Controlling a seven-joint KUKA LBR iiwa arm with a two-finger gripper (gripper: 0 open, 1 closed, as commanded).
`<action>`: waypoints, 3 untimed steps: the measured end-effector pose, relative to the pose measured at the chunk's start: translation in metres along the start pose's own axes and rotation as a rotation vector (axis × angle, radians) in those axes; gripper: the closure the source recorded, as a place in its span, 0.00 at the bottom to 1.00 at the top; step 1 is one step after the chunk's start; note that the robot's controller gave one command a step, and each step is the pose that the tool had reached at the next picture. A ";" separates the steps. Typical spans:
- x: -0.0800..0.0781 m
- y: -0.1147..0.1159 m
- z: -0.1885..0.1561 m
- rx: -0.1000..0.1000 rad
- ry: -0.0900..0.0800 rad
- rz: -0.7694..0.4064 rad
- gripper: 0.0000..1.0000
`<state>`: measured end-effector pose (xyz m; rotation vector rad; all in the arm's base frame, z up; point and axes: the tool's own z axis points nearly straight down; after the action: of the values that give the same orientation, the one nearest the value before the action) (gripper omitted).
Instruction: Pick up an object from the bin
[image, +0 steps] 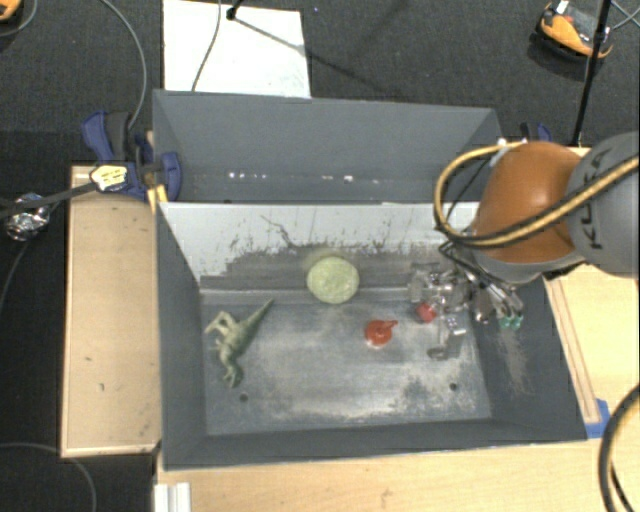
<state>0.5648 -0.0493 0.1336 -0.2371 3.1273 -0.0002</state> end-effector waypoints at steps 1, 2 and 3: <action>-0.025 0.043 0.018 0.002 -0.006 -0.095 0.00; -0.025 0.040 0.054 0.000 -0.004 0.092 0.00; -0.012 0.046 0.063 0.001 -0.007 0.133 1.00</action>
Offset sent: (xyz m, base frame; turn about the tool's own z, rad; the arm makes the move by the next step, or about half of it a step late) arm 0.0171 0.0424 -0.0636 0.1036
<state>0.5703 -0.0021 0.0710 -0.0279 3.1286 -0.0002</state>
